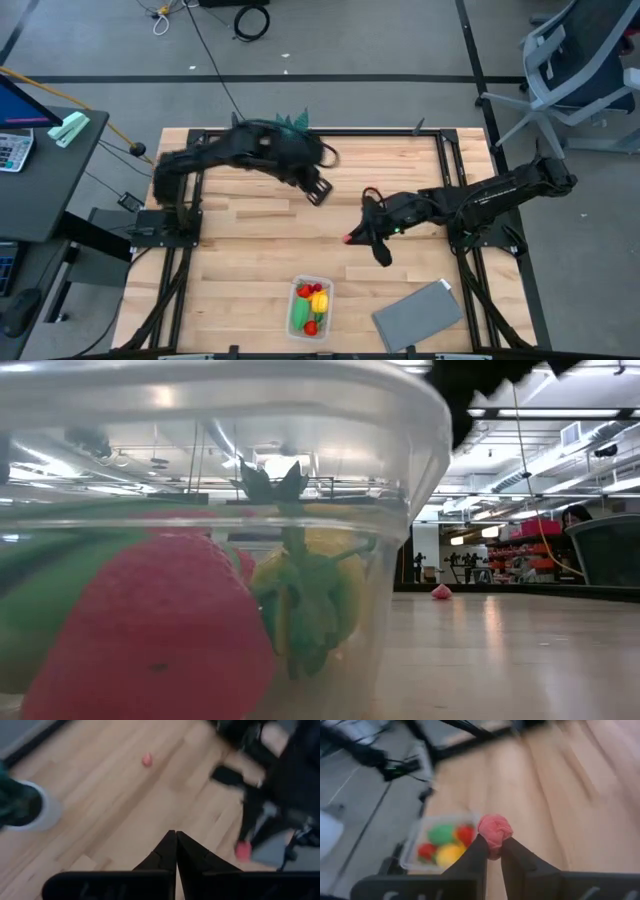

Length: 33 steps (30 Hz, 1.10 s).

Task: Pick and placing Produce into tupperware
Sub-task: Put the bottom pink peach into the transparent bin

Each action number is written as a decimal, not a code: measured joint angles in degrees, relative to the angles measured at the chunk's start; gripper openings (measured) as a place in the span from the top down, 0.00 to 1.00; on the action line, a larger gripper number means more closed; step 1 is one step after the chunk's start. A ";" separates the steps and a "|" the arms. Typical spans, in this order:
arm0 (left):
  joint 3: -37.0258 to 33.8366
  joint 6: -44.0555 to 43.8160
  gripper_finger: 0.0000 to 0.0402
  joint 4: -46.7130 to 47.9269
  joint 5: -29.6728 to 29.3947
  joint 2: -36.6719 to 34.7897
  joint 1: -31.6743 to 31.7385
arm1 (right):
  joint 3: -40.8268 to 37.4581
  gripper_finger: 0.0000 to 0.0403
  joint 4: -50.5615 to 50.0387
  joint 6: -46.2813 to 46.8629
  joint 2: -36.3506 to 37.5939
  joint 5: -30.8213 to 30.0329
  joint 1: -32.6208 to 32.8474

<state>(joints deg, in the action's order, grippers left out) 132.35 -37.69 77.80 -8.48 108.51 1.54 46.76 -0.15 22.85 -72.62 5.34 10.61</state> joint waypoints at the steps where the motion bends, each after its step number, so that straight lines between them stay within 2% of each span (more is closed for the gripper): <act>1: 0.00 -0.46 0.96 0.08 -1.17 -1.57 0.03 | 2.17 0.90 -0.51 -2.77 -1.04 0.07 0.51; 5: 0.07 0.78 0.98 0.01 -9.04 -7.06 0.01 | 12.02 0.91 -0.97 -10.79 -7.73 0.14 1.14; 9: 0.07 0.60 0.99 0.06 -16.48 -11.17 0.03 | 23.13 0.89 -2.45 -15.26 -18.30 6.37 1.60; 15: 0.05 0.47 0.92 0.72 -17.23 -12.60 0.01 | 36.04 0.88 -18.26 -19.14 -32.60 8.34 4.87; 20: 0.06 -0.61 0.90 4.44 -17.27 -11.78 0.03 | 37.14 0.88 -21.47 -19.61 -39.67 7.59 8.16; 25: -0.02 -4.57 0.93 6.95 -17.22 -10.58 -0.02 | 37.14 0.85 -21.61 -21.51 -43.45 5.70 10.43; 29: -0.02 -7.31 0.96 6.86 -17.23 -9.98 -1.03 | 37.12 0.79 -21.46 -23.10 -44.11 1.81 11.40; 33: -0.02 -7.86 0.98 6.45 -17.24 -9.76 -2.16 | 37.09 0.68 -21.50 -23.54 -44.06 0.78 11.26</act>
<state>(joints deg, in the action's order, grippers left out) 132.33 -45.55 84.25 -25.71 98.74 -0.62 83.85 -21.65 -0.69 -116.68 6.13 21.87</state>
